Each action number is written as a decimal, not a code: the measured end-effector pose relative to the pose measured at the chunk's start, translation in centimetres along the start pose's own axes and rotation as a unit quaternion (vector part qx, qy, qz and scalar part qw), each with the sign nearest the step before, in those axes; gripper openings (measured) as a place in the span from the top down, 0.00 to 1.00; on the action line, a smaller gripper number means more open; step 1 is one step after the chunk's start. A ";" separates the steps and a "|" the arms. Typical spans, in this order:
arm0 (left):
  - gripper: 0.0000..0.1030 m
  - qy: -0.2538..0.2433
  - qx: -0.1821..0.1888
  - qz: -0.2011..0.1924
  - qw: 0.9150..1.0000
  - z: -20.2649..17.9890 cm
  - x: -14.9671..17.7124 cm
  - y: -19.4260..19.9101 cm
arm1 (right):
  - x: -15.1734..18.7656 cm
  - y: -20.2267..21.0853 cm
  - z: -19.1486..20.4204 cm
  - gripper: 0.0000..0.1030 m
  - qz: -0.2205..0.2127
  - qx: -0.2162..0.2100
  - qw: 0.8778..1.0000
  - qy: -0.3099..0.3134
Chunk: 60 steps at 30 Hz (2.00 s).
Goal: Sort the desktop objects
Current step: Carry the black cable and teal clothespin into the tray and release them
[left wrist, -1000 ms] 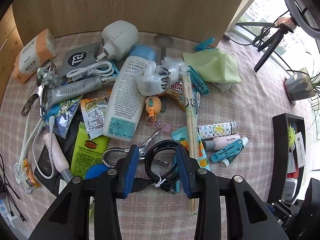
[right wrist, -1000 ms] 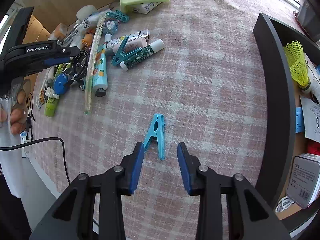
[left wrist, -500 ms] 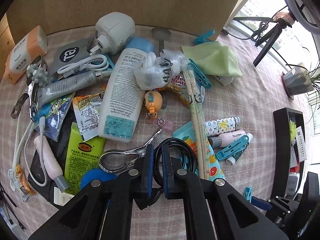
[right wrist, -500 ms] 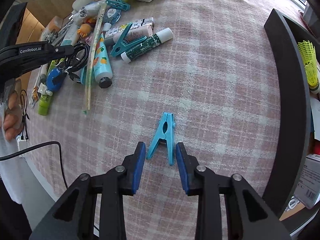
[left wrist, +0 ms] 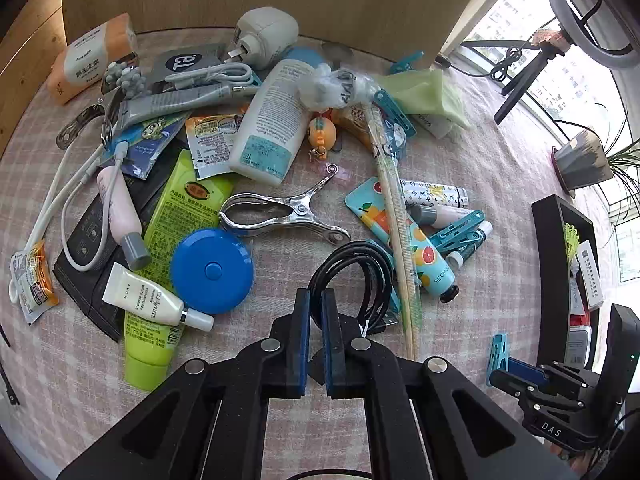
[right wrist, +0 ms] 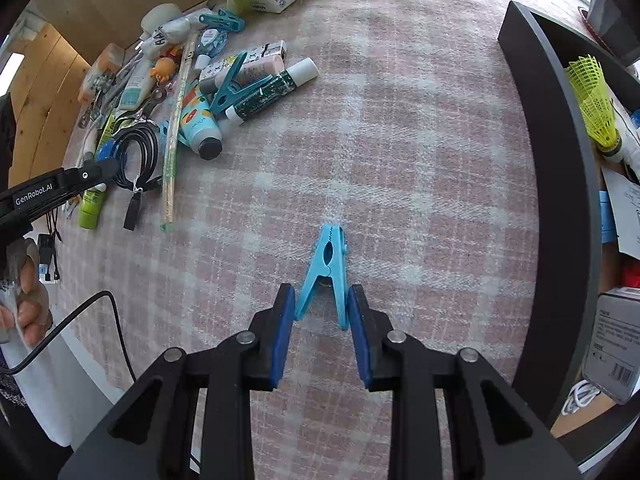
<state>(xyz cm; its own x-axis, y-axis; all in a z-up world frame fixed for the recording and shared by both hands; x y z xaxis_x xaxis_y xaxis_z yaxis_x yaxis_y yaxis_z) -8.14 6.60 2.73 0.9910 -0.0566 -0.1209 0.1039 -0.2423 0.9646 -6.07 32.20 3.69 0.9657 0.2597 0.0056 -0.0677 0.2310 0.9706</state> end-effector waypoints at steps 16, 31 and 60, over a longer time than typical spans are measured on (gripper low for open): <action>0.93 0.061 0.010 -0.003 0.998 1.3 0.1 -2.2 | 2.5 0.5 1.2 0.74 -0.017 0.000 1.000 -0.004; 0.94 0.061 0.035 -0.046 0.996 -0.1 5.2 1.5 | 6.1 3.8 -3.3 0.95 -0.052 -0.039 0.997 -0.040; 0.97 0.042 0.052 -0.085 0.994 -1.3 6.8 6.6 | 6.8 7.5 -2.4 0.76 -0.099 -0.028 0.994 -0.025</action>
<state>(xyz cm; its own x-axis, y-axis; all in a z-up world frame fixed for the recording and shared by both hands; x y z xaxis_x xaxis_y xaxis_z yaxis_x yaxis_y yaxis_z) -0.66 5.87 8.55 0.9638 0.0741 -0.2562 0.2659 -0.3413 0.9016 -0.63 37.95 10.41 0.9728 0.1569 -0.1706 0.1122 0.3254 0.9389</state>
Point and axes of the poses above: each gripper's, at about its wrist camera, not at the fingertips, and y roughly against the way its jaws point, z to its left, x to its underside, the point moved 1 cm from there along -y, roughly the way its jaws point, and after that the axes turned 6 degrees about z, right-handed, at the moved point
